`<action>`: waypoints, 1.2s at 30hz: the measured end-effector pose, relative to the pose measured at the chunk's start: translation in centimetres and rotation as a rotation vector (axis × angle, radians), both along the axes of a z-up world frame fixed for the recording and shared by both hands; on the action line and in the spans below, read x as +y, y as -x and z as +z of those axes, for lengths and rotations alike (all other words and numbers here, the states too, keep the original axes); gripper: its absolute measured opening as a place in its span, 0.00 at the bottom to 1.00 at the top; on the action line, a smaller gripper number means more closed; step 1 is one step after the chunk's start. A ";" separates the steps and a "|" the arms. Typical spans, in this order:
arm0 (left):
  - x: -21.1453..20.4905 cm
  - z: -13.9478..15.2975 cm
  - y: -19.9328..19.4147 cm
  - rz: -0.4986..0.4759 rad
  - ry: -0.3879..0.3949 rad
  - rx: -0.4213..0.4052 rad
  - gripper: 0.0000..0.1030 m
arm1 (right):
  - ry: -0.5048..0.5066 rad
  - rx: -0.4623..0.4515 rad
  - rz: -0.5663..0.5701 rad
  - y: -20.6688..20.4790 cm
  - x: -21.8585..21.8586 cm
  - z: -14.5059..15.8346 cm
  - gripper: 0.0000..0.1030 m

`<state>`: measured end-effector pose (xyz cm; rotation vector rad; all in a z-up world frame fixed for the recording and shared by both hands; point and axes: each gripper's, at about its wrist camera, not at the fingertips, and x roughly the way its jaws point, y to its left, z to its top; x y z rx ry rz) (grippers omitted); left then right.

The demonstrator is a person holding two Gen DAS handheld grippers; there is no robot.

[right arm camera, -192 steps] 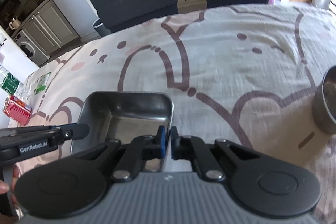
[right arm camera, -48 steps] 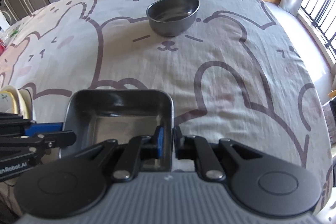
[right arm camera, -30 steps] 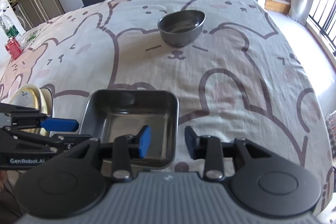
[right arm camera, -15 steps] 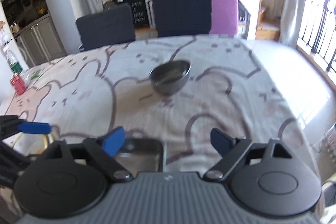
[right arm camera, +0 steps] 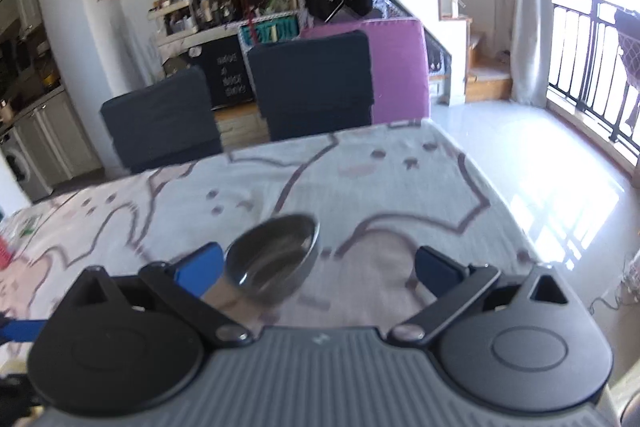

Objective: Organize plates and bowls
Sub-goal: 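Move both grippers to the round steel bowl on the table, then close both grippers on the rim of the round steel bowl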

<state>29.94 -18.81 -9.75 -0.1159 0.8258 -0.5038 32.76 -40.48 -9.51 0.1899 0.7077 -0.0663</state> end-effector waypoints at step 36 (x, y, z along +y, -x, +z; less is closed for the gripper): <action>-5.6 -8.3 -13.3 -0.014 -0.074 0.162 0.69 | -0.116 0.242 0.075 -13.2 -2.7 -8.6 0.23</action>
